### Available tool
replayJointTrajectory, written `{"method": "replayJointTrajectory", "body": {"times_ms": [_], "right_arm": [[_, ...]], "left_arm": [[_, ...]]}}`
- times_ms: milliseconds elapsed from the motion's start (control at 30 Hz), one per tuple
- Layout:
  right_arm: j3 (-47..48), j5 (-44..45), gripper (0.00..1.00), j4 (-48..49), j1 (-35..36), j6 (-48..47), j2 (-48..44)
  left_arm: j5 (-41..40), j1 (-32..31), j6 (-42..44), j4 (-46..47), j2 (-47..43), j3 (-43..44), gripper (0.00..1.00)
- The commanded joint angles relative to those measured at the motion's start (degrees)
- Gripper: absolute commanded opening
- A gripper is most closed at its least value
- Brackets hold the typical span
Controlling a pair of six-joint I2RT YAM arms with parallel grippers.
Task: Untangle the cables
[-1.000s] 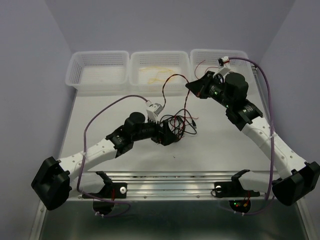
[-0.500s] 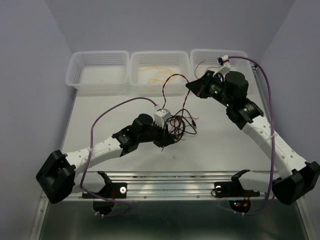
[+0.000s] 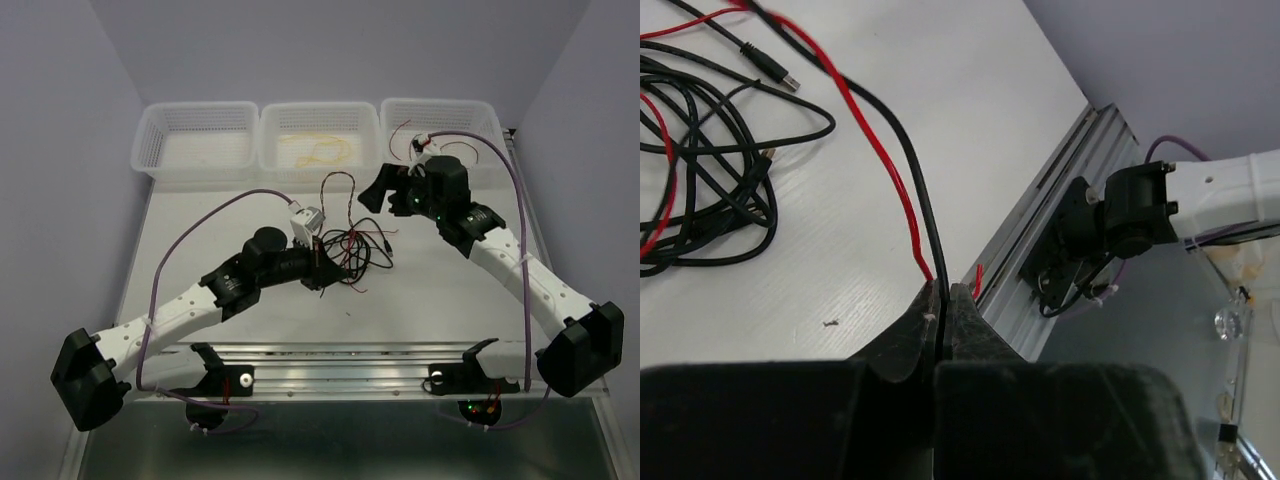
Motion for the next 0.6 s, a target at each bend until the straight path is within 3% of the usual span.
{"method": "replayJointTrajectory", "body": {"times_ms": [0,100,200,400,567], "right_arm": [[-4.5,0.8,1.00,0.0,0.3,-1.9,-5.7],[-8.4,0.8,1.00,-1.0,0.3,-1.8,-11.6],[-13.3,-5.1,1.00,0.4,0.3,-2.0,-17.2],[-21.4,-25.7,1.00,7.7,0.3,1.7,-20.8],[-24.7,-36.8,1.00,11.4,0.3,-5.3,-24.9]], "left_arm": [[-2.4,-0.2,-5.5,-0.4,-1.4,4.2,0.00],[-4.6,-0.3,-9.1,-1.2,-1.1,5.4,0.00],[-4.9,-0.3,-11.3,-0.4,-0.4,5.5,0.00],[-7.2,-0.3,-14.2,2.5,0.0,4.8,0.00],[-8.3,-0.3,-16.5,3.0,0.7,5.2,0.00]]}}
